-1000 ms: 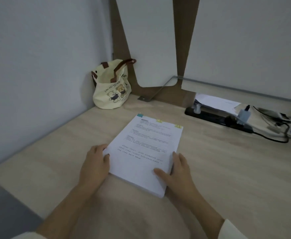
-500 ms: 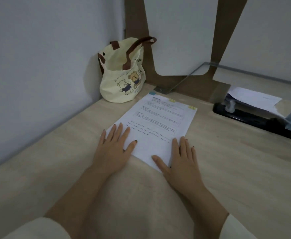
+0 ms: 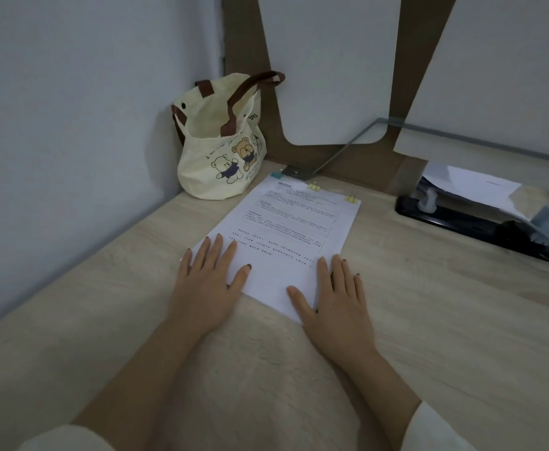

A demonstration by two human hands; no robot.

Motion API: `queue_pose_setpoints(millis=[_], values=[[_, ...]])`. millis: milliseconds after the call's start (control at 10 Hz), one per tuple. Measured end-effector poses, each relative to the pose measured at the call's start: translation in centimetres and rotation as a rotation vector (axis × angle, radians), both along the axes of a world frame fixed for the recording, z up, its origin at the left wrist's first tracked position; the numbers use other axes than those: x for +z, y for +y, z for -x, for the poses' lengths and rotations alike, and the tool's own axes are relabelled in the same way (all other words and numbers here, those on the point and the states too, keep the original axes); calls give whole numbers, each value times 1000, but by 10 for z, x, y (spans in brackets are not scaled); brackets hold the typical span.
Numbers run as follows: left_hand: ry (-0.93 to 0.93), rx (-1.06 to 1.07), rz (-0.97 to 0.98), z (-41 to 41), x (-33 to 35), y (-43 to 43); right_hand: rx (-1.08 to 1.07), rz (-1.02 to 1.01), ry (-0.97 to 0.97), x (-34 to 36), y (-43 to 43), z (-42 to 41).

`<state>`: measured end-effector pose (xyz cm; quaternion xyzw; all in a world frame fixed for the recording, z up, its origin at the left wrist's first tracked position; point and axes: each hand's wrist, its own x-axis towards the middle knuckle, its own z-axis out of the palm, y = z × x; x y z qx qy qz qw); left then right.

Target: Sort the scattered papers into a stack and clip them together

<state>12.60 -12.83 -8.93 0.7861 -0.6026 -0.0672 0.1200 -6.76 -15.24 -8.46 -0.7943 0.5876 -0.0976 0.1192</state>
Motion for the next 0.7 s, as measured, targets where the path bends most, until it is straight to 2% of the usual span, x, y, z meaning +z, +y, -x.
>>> queue_pose_setpoints(millis=[500,600,700], values=[[-22,5,-58,1,-1,4,-5,54,3,-5,11,1],[34,6,-26,0,3,2,0,-7,-95,-1,8,2],[82,39,154,6,3,17,-72,-133,-461,15,20,16]])
